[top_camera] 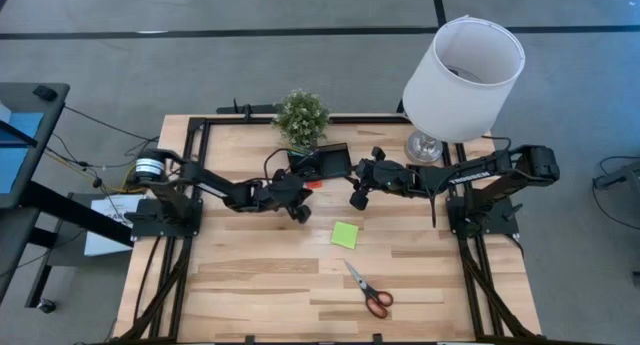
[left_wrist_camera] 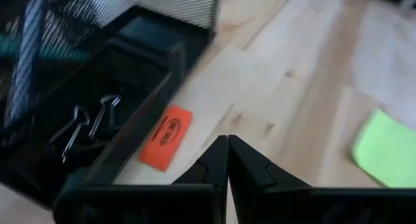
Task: Pick and place office supplies into organizer
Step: Put the orange eraser into the black organizer
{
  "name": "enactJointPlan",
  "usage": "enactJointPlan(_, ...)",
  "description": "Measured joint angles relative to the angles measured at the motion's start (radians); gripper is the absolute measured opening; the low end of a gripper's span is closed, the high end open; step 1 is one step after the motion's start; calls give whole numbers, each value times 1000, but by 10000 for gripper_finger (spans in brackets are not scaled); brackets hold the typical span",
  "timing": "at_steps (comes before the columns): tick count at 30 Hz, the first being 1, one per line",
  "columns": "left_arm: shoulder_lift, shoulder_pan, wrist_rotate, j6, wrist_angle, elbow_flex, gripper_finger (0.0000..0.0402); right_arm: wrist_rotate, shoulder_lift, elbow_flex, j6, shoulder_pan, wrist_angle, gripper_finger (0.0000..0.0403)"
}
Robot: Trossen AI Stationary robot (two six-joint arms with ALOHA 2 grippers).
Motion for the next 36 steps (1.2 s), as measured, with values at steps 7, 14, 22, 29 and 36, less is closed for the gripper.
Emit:
enactJointPlan(7,111,-2,-136,-28,-112,107,0,0,0,0,0,0,0,127)
enactJointPlan(14,124,11,-220,9,-274,222,0,0,0,0,0,0,-1,127)
enactJointPlan(22,124,17,-136,-11,-276,231,0,0,0,0,0,0,-1,127)
enactJointPlan(29,137,17,-174,-40,-281,231,0,0,0,0,0,0,-1,127)
enactJointPlan(36,206,34,-161,-89,-242,238,0,0,0,0,0,0,4,127)
